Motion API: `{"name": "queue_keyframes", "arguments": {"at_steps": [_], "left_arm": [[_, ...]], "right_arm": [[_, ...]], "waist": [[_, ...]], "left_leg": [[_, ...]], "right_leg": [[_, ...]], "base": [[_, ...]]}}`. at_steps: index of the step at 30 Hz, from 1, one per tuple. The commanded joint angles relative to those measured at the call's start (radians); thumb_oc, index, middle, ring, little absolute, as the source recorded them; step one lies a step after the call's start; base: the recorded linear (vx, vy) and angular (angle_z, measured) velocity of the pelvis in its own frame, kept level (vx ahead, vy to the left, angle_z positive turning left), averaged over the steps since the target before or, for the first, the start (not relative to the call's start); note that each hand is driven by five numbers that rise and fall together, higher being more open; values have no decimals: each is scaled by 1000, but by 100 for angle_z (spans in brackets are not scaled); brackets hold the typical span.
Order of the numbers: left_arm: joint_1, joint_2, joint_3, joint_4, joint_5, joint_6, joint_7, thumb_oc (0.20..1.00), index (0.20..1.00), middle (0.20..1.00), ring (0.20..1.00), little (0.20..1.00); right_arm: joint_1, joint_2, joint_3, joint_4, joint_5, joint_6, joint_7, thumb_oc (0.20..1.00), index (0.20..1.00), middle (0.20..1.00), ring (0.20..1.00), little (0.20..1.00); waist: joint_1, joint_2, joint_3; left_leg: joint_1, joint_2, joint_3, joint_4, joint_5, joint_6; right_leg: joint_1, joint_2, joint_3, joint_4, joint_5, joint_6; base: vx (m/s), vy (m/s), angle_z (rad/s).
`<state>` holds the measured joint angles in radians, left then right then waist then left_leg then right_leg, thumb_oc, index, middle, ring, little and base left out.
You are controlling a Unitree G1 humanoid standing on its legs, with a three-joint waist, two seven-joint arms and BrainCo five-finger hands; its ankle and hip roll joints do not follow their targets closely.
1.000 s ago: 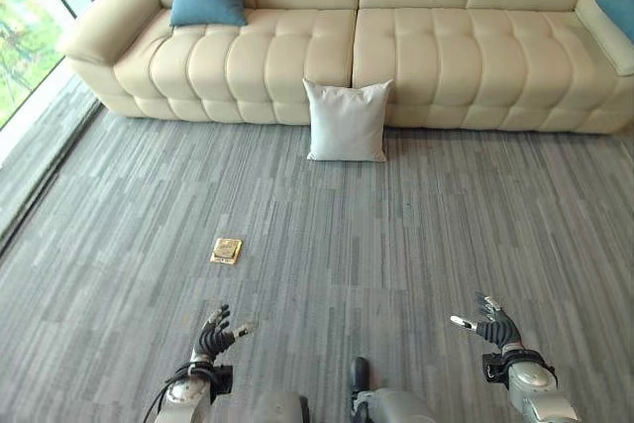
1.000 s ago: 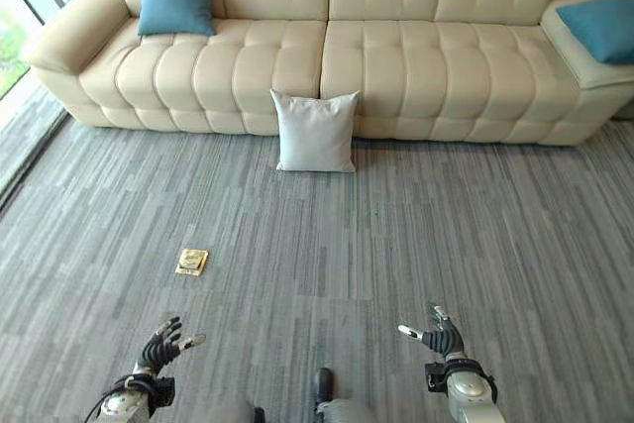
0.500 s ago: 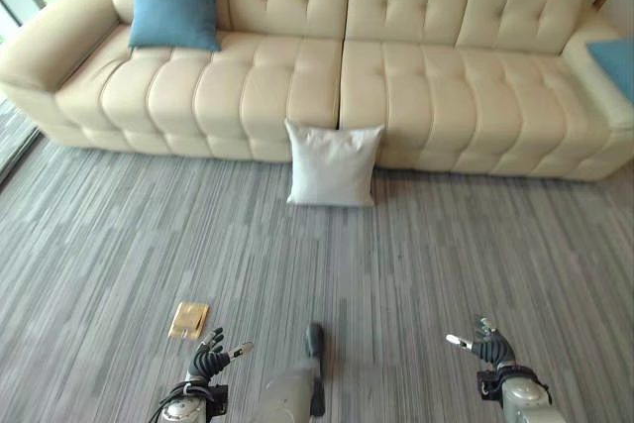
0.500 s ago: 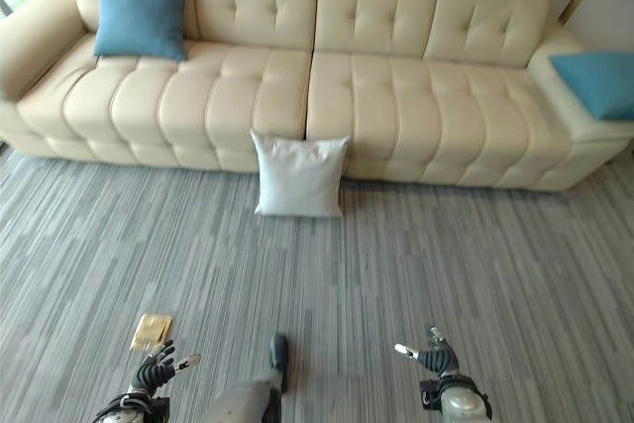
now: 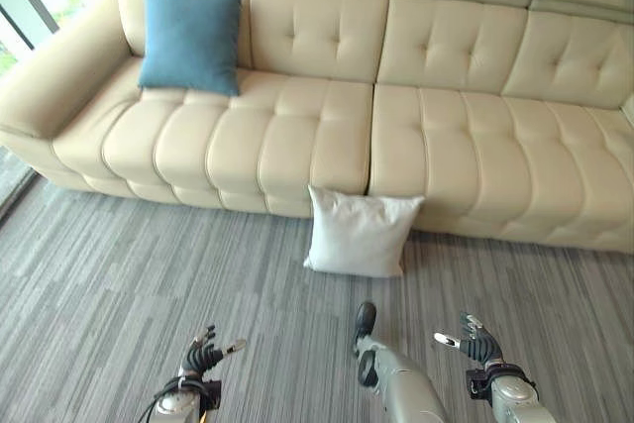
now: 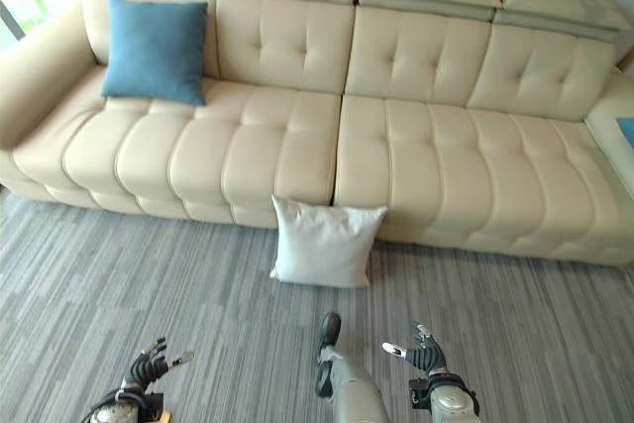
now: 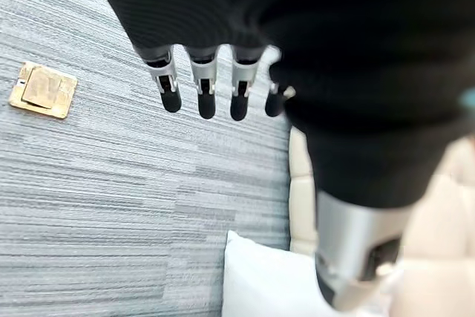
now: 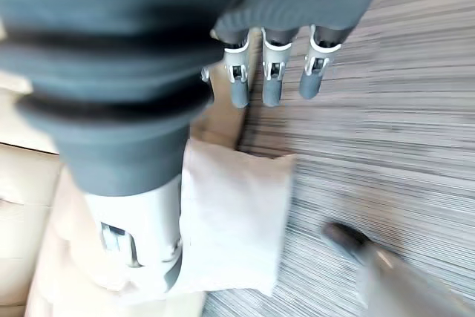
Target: Pick up all the scattered cushions and arrange them neatly on the sofa.
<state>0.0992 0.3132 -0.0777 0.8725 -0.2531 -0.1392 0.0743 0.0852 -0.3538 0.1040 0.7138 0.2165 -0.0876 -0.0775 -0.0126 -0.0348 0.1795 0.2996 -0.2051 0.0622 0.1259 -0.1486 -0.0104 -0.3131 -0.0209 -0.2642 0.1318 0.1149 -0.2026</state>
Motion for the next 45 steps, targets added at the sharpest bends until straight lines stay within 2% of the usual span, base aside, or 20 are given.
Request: {"name": "queue_keyframes", "arguments": {"at_steps": [1,3,4,6,8,12,13,15,17,21,25,27,29,30,33,36,37,40,42,45], "left_arm": [[-6,59,14,-26,48,-31,-3,1000,1000,1000,1000,1000],[3,57,12,-30,49,-31,-9,1000,1000,1000,1000,1000],[12,51,6,-46,49,-32,-14,1000,1000,1000,1000,1000],[4,42,-4,-50,38,-29,-20,1000,1000,1000,1000,1000],[-2,36,-10,-49,32,-26,-24,1000,1000,1000,1000,1000],[-20,26,-39,-42,41,-26,-26,1000,1000,1000,1000,1000],[-24,28,-43,-43,37,-28,-20,1000,1000,1000,1000,1000],[-24,28,-41,-34,28,-31,-28,1000,1000,1000,1000,1000],[-15,27,-40,-31,34,-31,-24,1000,1000,1000,1000,1000],[-9,43,-14,-15,35,-26,-23,1000,1000,1000,1000,1000],[-16,60,-3,-1,40,-25,-19,1000,1000,1000,1000,1000],[-14,62,2,2,43,-26,-13,1000,1000,1000,1000,1000],[-14,60,10,7,36,-27,-6,1000,1000,1000,1000,1000],[-22,57,18,30,28,-29,3,1000,1000,1000,1000,1000],[-26,60,14,34,29,-34,6,1000,1000,1000,1000,1000],[-22,55,18,42,29,-34,8,1000,1000,1000,1000,1000],[-23,48,11,47,26,-31,9,1000,1000,1000,1000,1000],[-26,32,0,35,11,-31,5,1000,1000,1000,1000,1000],[-33,25,-3,24,-2,-31,1,1000,1000,1000,1000,1000],[-43,25,-4,14,-13,-30,4,1000,1000,1000,1000,1000]], "right_arm": [[-27,-11,9,-36,2,-45,12,1000,1000,1000,1000,1000],[-20,-9,8,-46,3,-42,17,1000,1000,1000,1000,1000],[-14,-22,10,-63,10,-52,22,1000,1000,1000,1000,1000],[-22,-37,11,-52,17,-52,18,1000,1000,1000,1000,1000],[-23,-39,10,-41,21,-46,16,1000,1000,1000,1000,1000],[-30,-46,5,-43,28,-46,5,1000,1000,1000,1000,1000],[-36,-43,10,-39,30,-49,0,1000,1000,1000,1000,1000],[-36,-43,9,-21,25,-50,1,1000,1000,1000,1000,1000],[-35,-39,14,-19,12,-42,1,1000,1000,1000,1000,1000],[-57,-21,21,-7,17,-39,6,1000,1000,1000,1000,1000],[-68,-14,24,1,15,-37,9,1000,1000,1000,1000,1000],[-70,-16,23,-2,17,-37,9,1000,1000,1000,1000,1000],[-82,-19,23,-7,15,-38,6,1000,1000,1000,1000,1000],[-90,-22,30,-12,5,-33,11,1000,1000,1000,1000,1000],[-86,-23,33,-13,3,-33,17,1000,1000,1000,1000,1000],[-86,-25,38,-7,-3,-35,16,1000,1000,1000,1000,1000],[-82,-30,43,-15,-4,-35,19,1000,1000,1000,1000,1000],[-63,-49,31,-37,9,-46,16,1000,1000,1000,1000,1000],[-52,-59,23,-27,12,-46,10,1000,1000,1000,1000,1000],[-53,-63,22,-10,8,-39,4,1000,1000,1000,1000,1000]], "waist": [[-11,-24,-5],[-12,-23,-12],[-11,-21,-9],[-11,-25,2],[-7,-25,2],[3,-30,9],[11,-28,16],[13,-4,9],[12,-1,9],[23,1,8],[27,6,14],[28,9,12],[34,16,9],[22,18,10],[13,8,10],[19,-2,1],[14,-6,-9],[5,-8,-7],[4,-11,1],[9,-14,12]], "left_leg": [[-175,151,-22,25,-17,-10],[-178,165,-16,42,-8,-18],[-222,192,-10,173,49,-42],[-291,212,-3,292,96,-52],[-319,230,12,314,100,-47],[-402,180,6,212,24,-14],[-436,163,-3,163,34,-13],[-394,156,-21,34,46,-8],[-381,140,-30,32,45,3],[-353,140,-2,-3,40,38],[-328,142,2,5,20,56],[-320,143,4,7,9,57],[-316,158,11,-2,5,52],[-287,177,-7,-20,3,34],[-267,180,-21,-24,-2,22],[-254,198,-21,-30,2,4],[-253,237,-29,-42,25,-23],[-288,285,-21,11,78,-60],[-317,296,-8,63,98,-61],[-357,274,-12,88,90,-50]], "right_leg": [[109,-111,65,0,-26,308],[122,-104,66,-2,-35,300],[152,-81,78,-10,-53,274],[176,-67,88,-22,-74,247],[195,-53,97,-29,-101,231],[221,-53,131,-55,-122,242],[226,-48,143,-56,-125,243],[228,-18,158,-44,-140,255],[214,-21,170,-15,-129,265],[158,-43,175,87,-116,294],[141,-63,180,154,-121,301],[149,-77,184,131,-122,301],[134,-106,174,101,-102,304],[81,-142,191,33,-56,320],[101,-134,218,7,-62,328],[124,-134,196,-4,-62,327],[140,-114,193,-15,-72,316],[172,-93,160,-35,-88,289],[196,-83,138,-50,-105,268],[212,-79,132,-59,-117,257]], "base": [[308,-210,14],[208,-187,13],[163,-233,-7],[185,-243,-42],[137,-106,-53],[118,16,-24],[80,104,-19],[102,141,-12],[64,147,-63],[47,108,-63],[44,18,-36],[45,-79,-1],[119,-246,-10],[184,-295,-39],[149,-233,-8],[126,-261,37],[114,-332,39],[85,-311,53],[44,-213,46],[13,-99,28]]}}
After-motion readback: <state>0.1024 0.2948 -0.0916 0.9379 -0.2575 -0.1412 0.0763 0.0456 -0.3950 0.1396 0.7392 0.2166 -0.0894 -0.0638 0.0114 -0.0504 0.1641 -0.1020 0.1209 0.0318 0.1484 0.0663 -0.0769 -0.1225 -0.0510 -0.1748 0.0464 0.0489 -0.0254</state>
